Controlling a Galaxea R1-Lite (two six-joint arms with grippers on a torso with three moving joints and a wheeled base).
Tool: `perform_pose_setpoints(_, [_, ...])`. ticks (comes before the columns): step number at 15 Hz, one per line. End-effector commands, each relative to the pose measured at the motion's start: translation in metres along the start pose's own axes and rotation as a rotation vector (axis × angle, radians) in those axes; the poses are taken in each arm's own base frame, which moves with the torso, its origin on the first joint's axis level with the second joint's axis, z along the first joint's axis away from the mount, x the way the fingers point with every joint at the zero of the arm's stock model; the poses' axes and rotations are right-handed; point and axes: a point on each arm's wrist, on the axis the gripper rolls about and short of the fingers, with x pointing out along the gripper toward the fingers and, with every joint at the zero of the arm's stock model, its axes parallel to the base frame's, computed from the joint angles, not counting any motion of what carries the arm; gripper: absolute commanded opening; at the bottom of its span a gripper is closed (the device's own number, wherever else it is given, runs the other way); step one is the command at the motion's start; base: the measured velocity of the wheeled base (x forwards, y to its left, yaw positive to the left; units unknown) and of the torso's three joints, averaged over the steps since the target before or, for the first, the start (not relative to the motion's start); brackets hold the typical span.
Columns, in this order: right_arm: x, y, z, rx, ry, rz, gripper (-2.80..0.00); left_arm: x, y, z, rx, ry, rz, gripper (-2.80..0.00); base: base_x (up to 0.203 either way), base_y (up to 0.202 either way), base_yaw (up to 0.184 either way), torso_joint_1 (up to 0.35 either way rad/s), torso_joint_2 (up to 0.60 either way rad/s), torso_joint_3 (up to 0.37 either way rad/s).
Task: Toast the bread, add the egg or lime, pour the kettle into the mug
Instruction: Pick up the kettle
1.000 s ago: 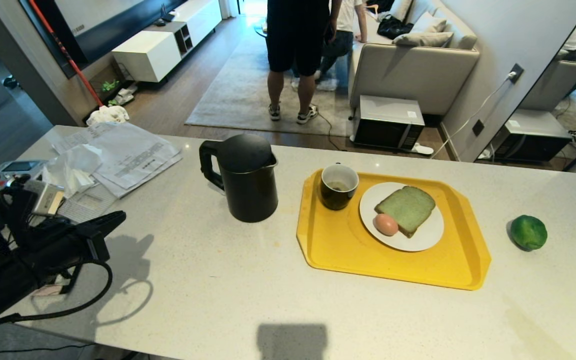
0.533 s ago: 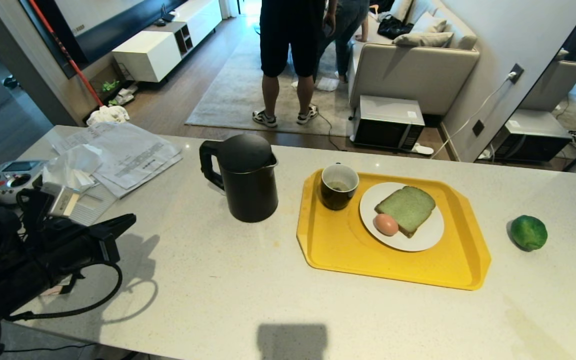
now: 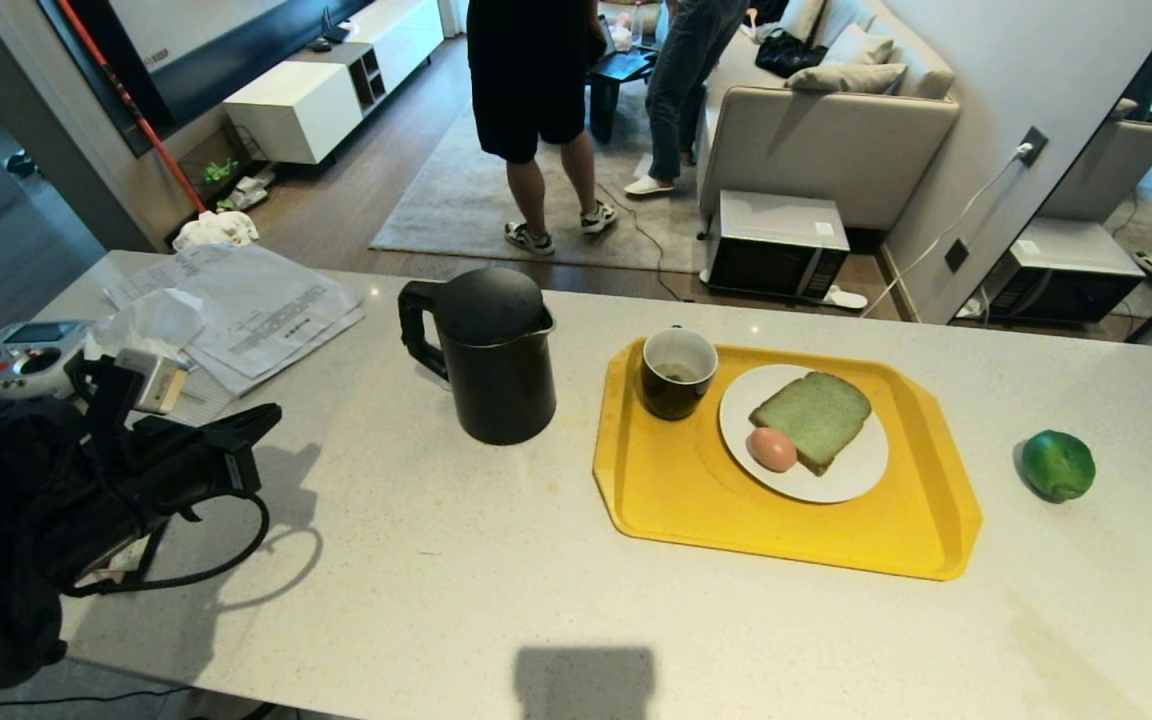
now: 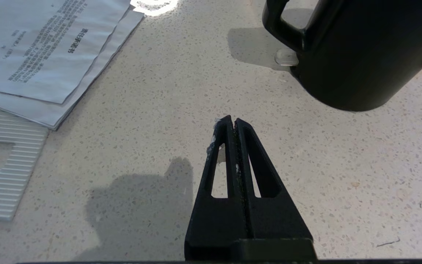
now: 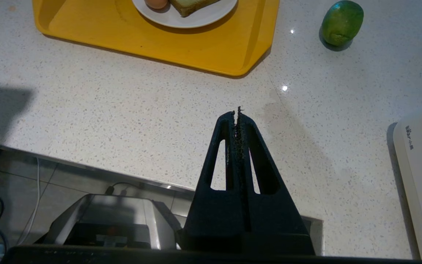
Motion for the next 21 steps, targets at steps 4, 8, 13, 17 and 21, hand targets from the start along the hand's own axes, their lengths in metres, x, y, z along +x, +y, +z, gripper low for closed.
perform_pose_setpoints(4, [0.000, 0.000, 0.000, -0.001, 0.003, 0.001, -2.80, 0.024, 0.010, -0.014, 0.016, 0.005, 0.002, -2.80, 0.000, 0.000, 0.000, 0.000, 0.00, 0.000])
perform_pose_setpoints(8, [0.000, 0.000, 0.000, -0.001, 0.003, 0.001, -2.80, 0.038, 0.009, -0.012, 0.038, -0.042, -0.007, 0.00, 0.000, 0.000, 0.000, 0.000, 0.00, 0.000])
perform_pose_setpoints(13, [0.000, 0.000, 0.000, -0.002, 0.002, 0.001, -2.80, 0.058, 0.001, -0.003, 0.067, -0.108, -0.045, 0.00, 0.000, 0.000, 0.000, 0.000, 0.00, 0.000])
perform_pose_setpoints(17, [0.000, 0.000, 0.000, -0.001, 0.003, 0.001, -2.80, 0.079, 0.003, -0.002, 0.079, -0.144, -0.064, 0.00, 0.000, 0.000, 0.000, 0.000, 0.00, 0.000])
perform_pose_setpoints(21, [0.000, 0.000, 0.000, -0.001, 0.002, 0.001, -2.80, 0.104, 0.011, -0.006, 0.079, -0.167, -0.090, 0.00, 0.000, 0.000, 0.000, 0.000, 0.00, 0.000])
